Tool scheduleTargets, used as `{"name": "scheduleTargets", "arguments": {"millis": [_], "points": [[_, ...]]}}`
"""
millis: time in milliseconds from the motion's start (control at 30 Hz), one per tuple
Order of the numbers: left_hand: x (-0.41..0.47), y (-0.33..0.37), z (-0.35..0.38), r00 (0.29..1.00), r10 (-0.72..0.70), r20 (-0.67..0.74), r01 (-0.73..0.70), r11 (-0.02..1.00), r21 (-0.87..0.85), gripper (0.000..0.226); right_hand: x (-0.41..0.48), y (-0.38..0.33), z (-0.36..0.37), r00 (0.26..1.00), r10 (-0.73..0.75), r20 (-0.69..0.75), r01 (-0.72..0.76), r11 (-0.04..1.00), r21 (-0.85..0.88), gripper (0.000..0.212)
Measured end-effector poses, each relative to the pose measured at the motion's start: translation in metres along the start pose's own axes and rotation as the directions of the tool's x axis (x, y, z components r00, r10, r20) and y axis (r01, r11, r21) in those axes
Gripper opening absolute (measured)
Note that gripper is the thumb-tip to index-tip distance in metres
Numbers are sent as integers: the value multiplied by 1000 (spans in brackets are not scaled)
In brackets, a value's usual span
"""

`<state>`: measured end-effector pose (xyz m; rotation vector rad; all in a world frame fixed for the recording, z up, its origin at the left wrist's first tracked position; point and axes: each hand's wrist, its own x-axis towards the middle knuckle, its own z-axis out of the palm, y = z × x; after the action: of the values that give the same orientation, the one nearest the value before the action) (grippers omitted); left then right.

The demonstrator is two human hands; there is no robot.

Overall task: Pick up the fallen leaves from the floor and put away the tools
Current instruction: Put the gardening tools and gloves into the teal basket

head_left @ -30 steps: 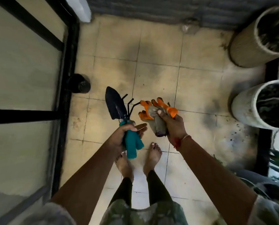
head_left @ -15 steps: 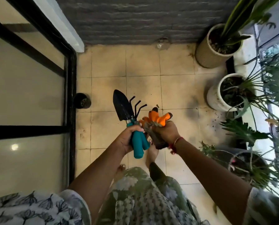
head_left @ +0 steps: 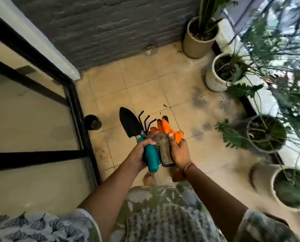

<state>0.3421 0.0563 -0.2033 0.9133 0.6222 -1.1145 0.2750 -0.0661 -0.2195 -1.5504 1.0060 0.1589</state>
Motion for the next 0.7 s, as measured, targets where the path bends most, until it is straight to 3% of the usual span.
{"name": "scheduleTargets", "arguments": {"millis": [100, 200, 267, 333, 433, 533, 600, 700], "points": [[-7, -12, 6, 998, -40, 47, 37, 998, 57, 42, -21, 6, -12, 996, 85, 15, -85, 996, 16, 49], [-4, -31, 14, 992, -91, 88, 78, 987, 141, 41, -28, 28, -32, 950, 306, 67, -313, 935, 163, 67], [0, -48, 22, 983, -160, 96, 136, 967, 214, 39, -38, 40, -51, 869, 471, 155, -483, 735, 476, 49], [3, -66, 31, 969, -223, 105, 185, 940, 285, 36, -53, 50, -71, 809, 527, 260, -562, 562, 607, 30], [5, -94, 44, 940, -296, 167, 200, 880, 431, 39, -71, 84, -99, 788, 559, 259, -560, 475, 679, 37], [8, -125, 54, 906, -388, 169, 230, 787, 573, 59, -93, 117, -128, 757, 620, 209, -550, 430, 716, 36], [6, -148, 60, 904, -404, 141, 223, 726, 651, 63, -106, 140, -142, 793, 601, 101, -461, 482, 745, 30], [-4, -190, 71, 913, -400, 87, 224, 666, 712, 50, -134, 167, -157, 872, 472, -128, -208, 595, 776, 22]]}}
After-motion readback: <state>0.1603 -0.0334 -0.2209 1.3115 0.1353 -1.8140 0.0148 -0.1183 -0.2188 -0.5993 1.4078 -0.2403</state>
